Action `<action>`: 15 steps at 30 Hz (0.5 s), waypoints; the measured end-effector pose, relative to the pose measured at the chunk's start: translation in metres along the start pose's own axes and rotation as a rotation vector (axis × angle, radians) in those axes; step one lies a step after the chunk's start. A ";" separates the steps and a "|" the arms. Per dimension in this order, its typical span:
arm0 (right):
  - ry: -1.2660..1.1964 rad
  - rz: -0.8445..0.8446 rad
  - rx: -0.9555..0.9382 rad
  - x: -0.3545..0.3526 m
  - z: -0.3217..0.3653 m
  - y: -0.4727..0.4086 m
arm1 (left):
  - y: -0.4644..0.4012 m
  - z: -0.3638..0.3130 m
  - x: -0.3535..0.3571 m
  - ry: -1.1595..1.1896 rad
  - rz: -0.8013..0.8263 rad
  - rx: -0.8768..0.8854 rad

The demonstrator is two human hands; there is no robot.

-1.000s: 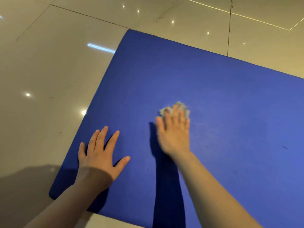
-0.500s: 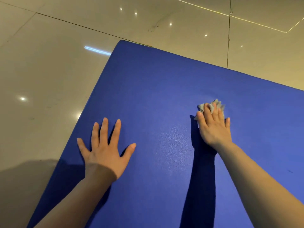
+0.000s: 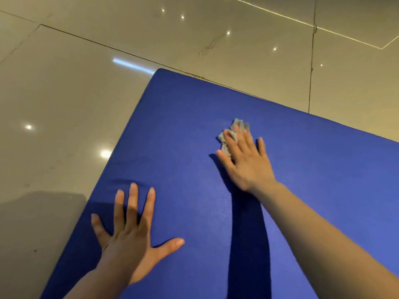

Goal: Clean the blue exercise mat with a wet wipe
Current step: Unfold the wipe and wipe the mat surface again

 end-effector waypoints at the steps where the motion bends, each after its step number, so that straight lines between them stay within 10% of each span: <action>1: -0.020 0.005 0.112 -0.008 -0.032 -0.004 | 0.000 -0.001 -0.003 0.009 -0.027 -0.002; 7: -0.172 -0.091 0.480 -0.018 -0.057 -0.018 | 0.000 -0.001 -0.002 0.024 -0.080 -0.015; 15: -0.025 0.043 -0.219 -0.002 0.108 -0.063 | -0.003 -0.003 -0.008 0.025 -0.149 -0.021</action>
Point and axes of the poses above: each hand's wrist, its own y-axis away from the middle knuckle, its own x-axis out of the palm, z = x × y, the point moved 8 cm from there along -y, towards the middle knuckle, and after that the axes turned 5 degrees about z, right-handed, at the moved point
